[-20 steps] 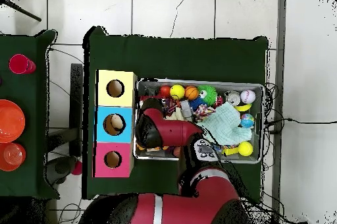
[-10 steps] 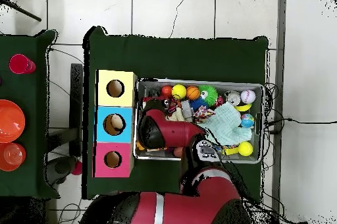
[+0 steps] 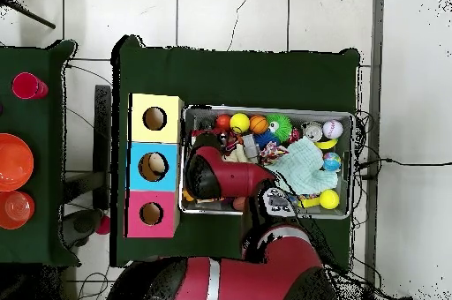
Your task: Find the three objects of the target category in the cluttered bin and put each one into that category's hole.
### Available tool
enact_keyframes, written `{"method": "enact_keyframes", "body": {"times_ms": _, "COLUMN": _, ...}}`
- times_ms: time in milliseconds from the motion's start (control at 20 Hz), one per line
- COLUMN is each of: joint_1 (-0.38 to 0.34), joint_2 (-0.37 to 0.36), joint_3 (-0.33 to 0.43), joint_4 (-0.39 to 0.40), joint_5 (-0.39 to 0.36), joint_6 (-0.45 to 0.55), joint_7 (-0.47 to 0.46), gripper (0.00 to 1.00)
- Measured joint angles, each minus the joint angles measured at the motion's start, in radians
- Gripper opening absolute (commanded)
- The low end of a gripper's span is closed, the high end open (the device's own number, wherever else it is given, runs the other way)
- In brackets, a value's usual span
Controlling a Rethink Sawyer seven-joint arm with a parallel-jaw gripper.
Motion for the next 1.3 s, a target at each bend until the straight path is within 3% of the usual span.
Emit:
{"method": "enact_keyframes", "body": {"times_ms": 500, "joint_1": 0.0, "joint_2": -0.005, "joint_3": 0.0, "joint_4": 0.0, "joint_5": 0.0, "joint_6": 0.01, "joint_7": 0.0, "gripper": 0.0}}
{"method": "enact_keyframes", "body": {"times_ms": 550, "joint_1": 0.0, "joint_2": -0.005, "joint_3": 0.001, "joint_4": 0.0, "joint_5": -0.001, "joint_6": 0.01, "joint_7": 0.0, "gripper": 1.0}}
{"method": "enact_keyframes", "body": {"times_ms": 1300, "joint_1": 0.003, "joint_2": -0.005, "joint_3": 0.004, "joint_4": 0.0, "joint_5": 0.0, "joint_6": 0.014, "joint_7": 0.0, "gripper": 1.0}}
